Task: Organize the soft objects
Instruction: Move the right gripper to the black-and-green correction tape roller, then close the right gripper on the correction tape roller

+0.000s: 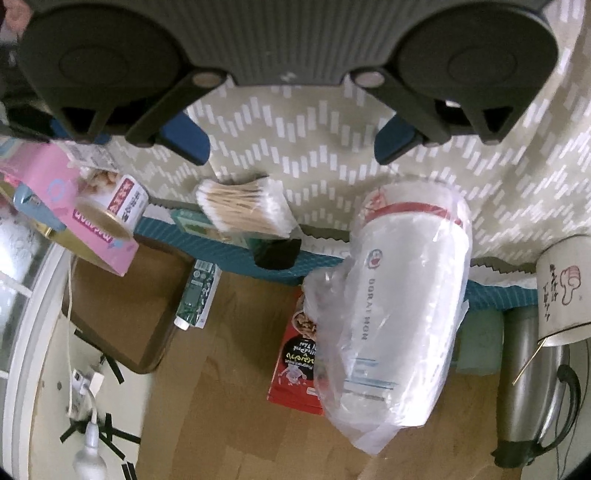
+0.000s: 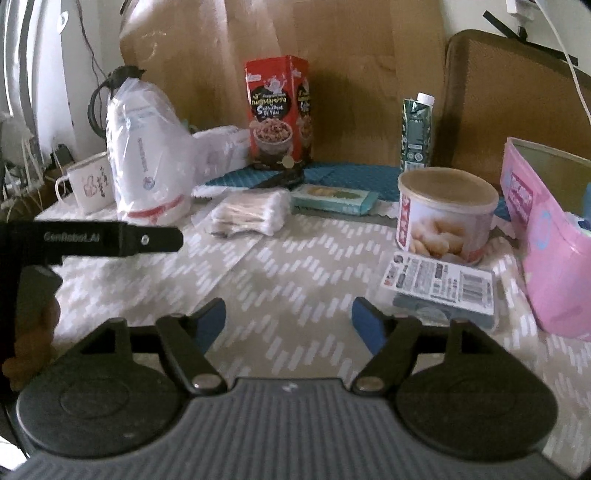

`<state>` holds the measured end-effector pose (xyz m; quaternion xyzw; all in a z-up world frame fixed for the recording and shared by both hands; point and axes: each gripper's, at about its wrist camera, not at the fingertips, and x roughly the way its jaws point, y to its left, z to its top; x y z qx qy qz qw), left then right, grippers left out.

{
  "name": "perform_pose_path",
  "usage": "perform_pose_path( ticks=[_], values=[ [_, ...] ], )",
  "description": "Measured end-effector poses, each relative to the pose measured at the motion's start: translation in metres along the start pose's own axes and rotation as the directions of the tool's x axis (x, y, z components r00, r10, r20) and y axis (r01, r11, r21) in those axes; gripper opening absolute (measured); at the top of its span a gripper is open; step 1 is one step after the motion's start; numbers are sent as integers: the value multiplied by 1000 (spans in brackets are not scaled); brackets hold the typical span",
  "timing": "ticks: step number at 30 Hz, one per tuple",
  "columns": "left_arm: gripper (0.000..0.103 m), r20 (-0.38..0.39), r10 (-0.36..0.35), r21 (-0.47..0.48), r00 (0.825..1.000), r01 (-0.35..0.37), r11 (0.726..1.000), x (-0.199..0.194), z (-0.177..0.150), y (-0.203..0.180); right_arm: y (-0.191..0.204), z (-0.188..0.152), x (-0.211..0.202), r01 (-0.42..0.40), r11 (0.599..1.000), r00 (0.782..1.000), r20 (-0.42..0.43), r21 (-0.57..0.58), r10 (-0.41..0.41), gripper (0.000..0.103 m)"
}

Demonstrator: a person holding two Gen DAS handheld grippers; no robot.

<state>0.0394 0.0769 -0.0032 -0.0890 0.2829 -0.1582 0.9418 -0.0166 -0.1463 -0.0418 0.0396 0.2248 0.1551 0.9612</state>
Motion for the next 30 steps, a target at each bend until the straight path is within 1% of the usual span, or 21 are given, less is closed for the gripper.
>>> perform_pose_path(
  ticks=[1, 2, 3, 5, 7, 10, 14, 18, 22, 26, 28, 30],
  values=[
    [99, 2, -2, -4, 1000, 2, 1000, 0, 0, 0, -1, 4, 2, 3, 1000, 1000, 8, 1, -3, 66],
    [99, 4, -3, -6, 1000, 3, 1000, 0, 0, 1, -2, 10, 5, 4, 1000, 1000, 16, -2, -4, 64],
    [99, 7, -4, -7, 1000, 4, 1000, 0, 0, 1, -3, 18, 8, 2, 1000, 1000, 27, 1, -2, 59],
    [99, 13, -7, -8, 1000, 7, 1000, -1, 0, 1, -7, 35, 16, -15, 1000, 999, 49, 22, 14, 55],
    [99, 16, -11, -4, 1000, 11, 1000, -1, -1, 0, -12, 58, 32, -37, 997, 998, 44, 61, 35, 49],
    [99, 22, -17, -3, 1000, 17, 1000, -3, -1, -1, -18, 91, 64, -86, 987, 996, 13, 135, 85, 48],
    [99, 31, -30, -13, 999, 31, 999, -4, -1, 1, -17, 119, 106, -73, 984, 995, -50, 164, 82, 48],
    [99, 36, -46, -27, 998, 47, 999, -5, -1, 3, -25, 135, 142, -39, 971, 990, -126, 234, 70, 50],
    [99, 40, -59, -33, 997, 61, 998, -5, -1, 4, -34, 136, 172, -27, 943, 973, -209, 331, 101, 50],
    [99, 44, -71, -44, 997, 73, 996, -5, -2, 6, -21, 132, 190, -15, 947, 963, -251, 321, 101, 51],
    [99, 46, -76, -51, 996, 78, 996, -5, -2, 7, -7, 131, 191, -19, 963, 968, -238, 268, 86, 58],
    [99, 47, -81, -58, 996, 83, 995, -5, -1, 8, 6, 130, 194, -13, 980, 971, -233, 200, 61, 58]
  ],
)
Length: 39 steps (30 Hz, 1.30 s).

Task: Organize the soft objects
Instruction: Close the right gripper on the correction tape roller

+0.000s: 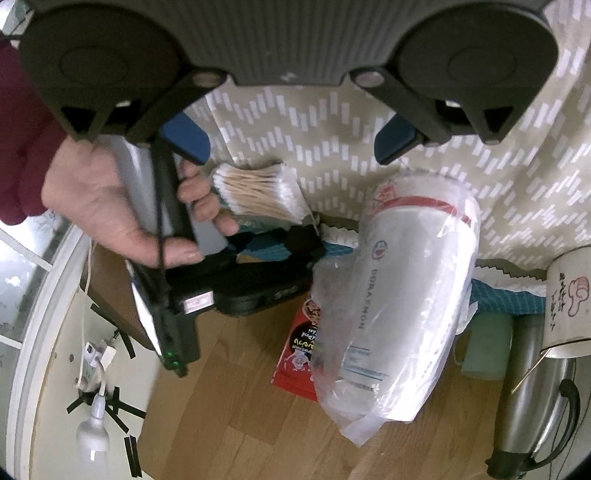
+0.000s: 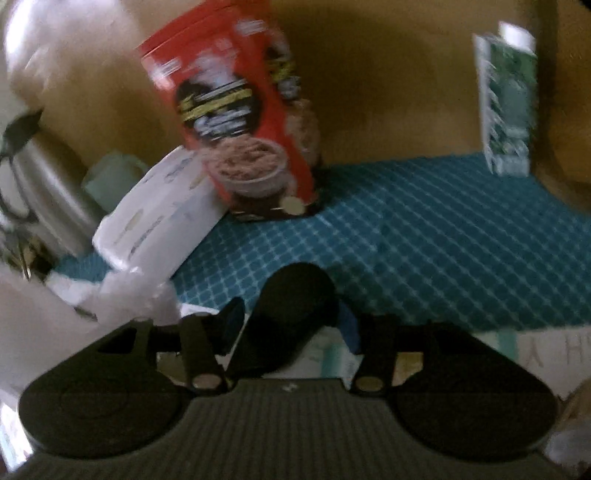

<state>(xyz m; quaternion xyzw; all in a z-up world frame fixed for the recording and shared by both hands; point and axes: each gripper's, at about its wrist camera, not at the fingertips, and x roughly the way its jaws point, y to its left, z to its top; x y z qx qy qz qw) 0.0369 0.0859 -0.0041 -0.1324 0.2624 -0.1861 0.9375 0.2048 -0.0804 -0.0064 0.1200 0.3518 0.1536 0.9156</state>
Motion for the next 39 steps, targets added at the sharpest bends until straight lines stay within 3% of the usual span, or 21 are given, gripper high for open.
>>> perform_pose_path(
  ticks=[3, 9, 11, 13, 19, 23, 26, 30, 32, 34, 39],
  values=[
    [99, 1, -5, -6, 1000, 5, 1000, 0, 0, 1, 14, -6, 3, 19, 995, 1000, 26, -100, -16, 57],
    [99, 4, -7, -13, 1000, 7, 1000, -1, 0, 2, 24, -14, -4, 34, 980, 997, 72, -197, -20, 55],
    [99, 5, -5, -14, 1000, 5, 1000, -1, -1, 2, 27, -14, -10, 43, 977, 988, 157, -210, -10, 27],
    [99, 4, -4, -13, 1000, 5, 1000, -1, -1, 2, 27, -6, -15, 50, 980, 985, 172, -194, -16, 21],
    [100, 9, 0, -13, 1000, 0, 1000, -2, -1, 2, 30, -8, -12, 23, 968, 990, 143, -250, 14, 22],
    [100, 12, 0, -15, 1000, 0, 1000, -2, -2, 2, 27, -7, -8, 13, 976, 994, 110, -217, 11, 29],
    [100, 11, -1, -18, 1000, 1, 1000, -1, -2, 3, 22, -12, -2, -15, 979, 997, 67, -203, 29, 47],
    [100, 12, -2, -19, 1000, 2, 1000, -1, -2, 3, 16, -14, 3, -76, 986, 996, 33, -145, 81, 49],
    [100, 12, -2, -21, 1000, 3, 1000, -1, -2, 3, 24, -18, 2, -53, 980, 997, 38, -193, 62, 42],
    [100, 10, -3, -23, 1000, 4, 1000, -1, -2, 4, 33, -25, 0, -60, 964, 997, 32, -259, 71, 20],
    [100, 12, -2, -25, 1000, 3, 1000, -1, -2, 5, 42, -29, 0, -2, 953, 996, 85, -303, 29, 19]
  ],
)
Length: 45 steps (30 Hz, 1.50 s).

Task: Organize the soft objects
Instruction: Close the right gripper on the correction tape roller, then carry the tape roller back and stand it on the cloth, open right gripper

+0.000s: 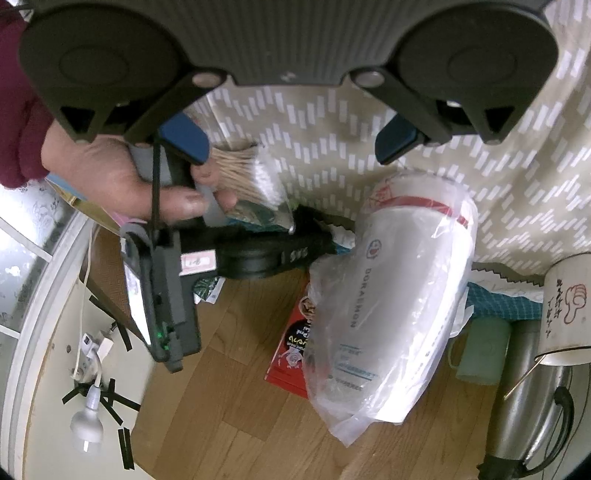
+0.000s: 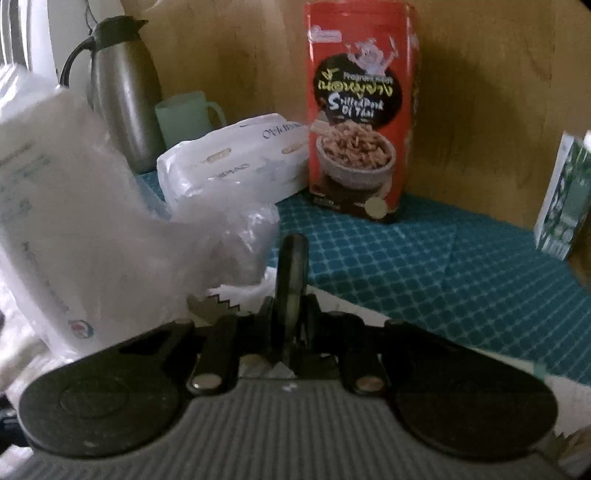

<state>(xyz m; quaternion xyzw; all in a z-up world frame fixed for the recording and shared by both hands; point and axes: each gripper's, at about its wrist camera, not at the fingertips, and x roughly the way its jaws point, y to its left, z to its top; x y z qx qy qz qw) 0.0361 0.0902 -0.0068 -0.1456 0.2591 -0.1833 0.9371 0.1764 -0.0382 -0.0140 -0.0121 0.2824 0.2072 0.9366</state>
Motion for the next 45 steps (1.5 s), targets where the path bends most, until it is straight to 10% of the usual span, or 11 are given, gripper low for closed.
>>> perform_pose_path(
  ticks=[26, 45],
  values=[
    [100, -29, 14, -83, 999, -17, 996, 4, 3, 13, -3, -60, -171, 122, 987, 904, 422, -103, -68, 19],
    [100, -25, 41, -85, 999, -43, 995, 4, 4, 12, 0, -110, -167, -261, 946, 952, 216, 190, 219, 19]
  ],
)
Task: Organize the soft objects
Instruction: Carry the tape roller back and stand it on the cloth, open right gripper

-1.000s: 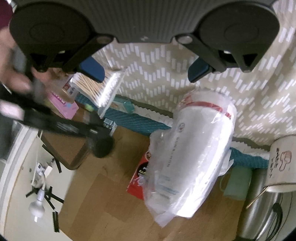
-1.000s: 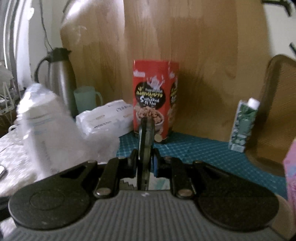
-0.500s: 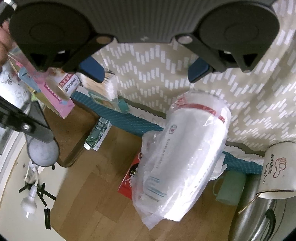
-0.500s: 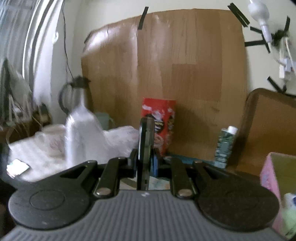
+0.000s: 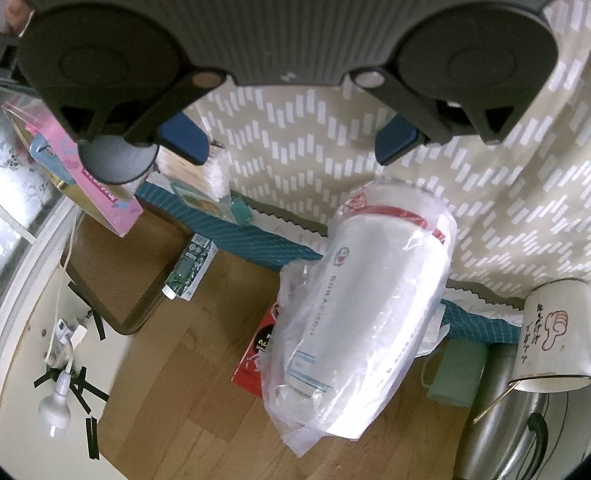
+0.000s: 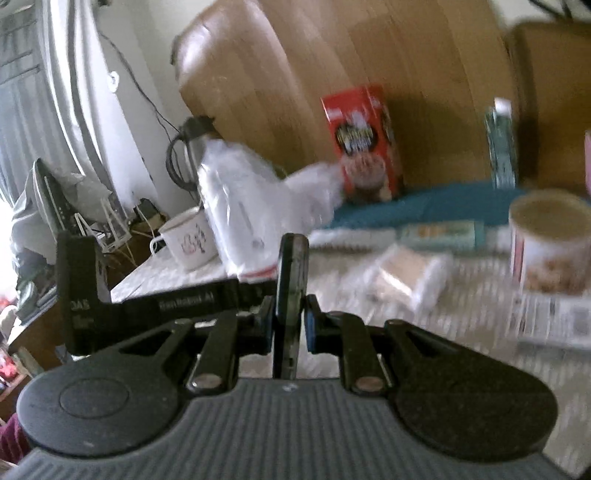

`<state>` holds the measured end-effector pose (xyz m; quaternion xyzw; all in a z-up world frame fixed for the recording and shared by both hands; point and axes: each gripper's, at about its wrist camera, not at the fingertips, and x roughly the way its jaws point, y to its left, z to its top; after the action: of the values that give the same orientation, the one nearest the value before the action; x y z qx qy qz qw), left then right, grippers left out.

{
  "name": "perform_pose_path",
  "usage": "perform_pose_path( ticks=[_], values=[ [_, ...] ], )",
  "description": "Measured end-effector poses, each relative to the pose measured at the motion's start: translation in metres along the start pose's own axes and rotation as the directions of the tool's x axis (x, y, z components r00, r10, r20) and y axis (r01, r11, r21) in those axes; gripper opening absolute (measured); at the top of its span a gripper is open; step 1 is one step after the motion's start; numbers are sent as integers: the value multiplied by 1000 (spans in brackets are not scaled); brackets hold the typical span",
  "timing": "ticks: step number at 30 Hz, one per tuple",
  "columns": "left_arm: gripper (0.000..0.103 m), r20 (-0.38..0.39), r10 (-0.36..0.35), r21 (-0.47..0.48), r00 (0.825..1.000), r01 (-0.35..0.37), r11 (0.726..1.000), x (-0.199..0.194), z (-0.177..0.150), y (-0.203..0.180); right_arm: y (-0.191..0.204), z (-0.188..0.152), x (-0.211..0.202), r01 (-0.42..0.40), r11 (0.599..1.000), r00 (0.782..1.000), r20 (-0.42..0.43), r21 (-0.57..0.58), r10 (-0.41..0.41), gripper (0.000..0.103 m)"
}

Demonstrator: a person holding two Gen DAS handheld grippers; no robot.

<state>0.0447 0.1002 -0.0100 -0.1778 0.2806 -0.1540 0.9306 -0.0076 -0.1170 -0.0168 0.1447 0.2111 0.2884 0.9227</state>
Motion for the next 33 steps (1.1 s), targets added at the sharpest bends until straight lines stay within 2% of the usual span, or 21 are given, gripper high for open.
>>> perform_pose_path(
  ticks=[6, 9, 15, 24, 25, 26, 30, 31, 33],
  values=[
    [100, 8, -9, -20, 1000, 9, 1000, -1, 1, 4, 3, -1, -1, -3, 1000, 1000, -10, -6, 3, 19],
    [100, 9, -18, -31, 1000, 19, 999, -2, 1, 6, 10, -5, 0, 42, 995, 999, -19, -94, -43, 19],
    [100, 7, -41, -52, 999, 41, 998, -4, 1, 10, 21, -20, 19, 131, 952, 984, -77, -277, -158, 19],
    [100, 10, -39, -57, 999, 40, 998, -6, 0, 11, 26, -36, 27, 127, 929, 980, -103, -347, -172, 21],
    [100, 10, -37, -56, 999, 37, 998, -5, 1, 11, 24, -36, 25, 126, 933, 980, -103, -337, -169, 24],
    [100, 10, -35, -55, 999, 35, 998, -5, 1, 10, 24, -35, 24, 119, 938, 981, -105, -325, -161, 34],
    [100, 9, -24, -47, 1000, 24, 999, -4, 1, 8, 19, -34, 10, 76, 960, 991, -90, -268, -104, 47],
    [100, 9, -19, -43, 1000, 20, 999, -4, 1, 7, 17, -35, 5, 71, 963, 992, -81, -260, -94, 53],
    [100, 8, -12, -37, 1000, 12, 999, -3, 0, 6, 15, -36, -4, 59, 969, 995, -59, -241, -76, 56]
  ],
)
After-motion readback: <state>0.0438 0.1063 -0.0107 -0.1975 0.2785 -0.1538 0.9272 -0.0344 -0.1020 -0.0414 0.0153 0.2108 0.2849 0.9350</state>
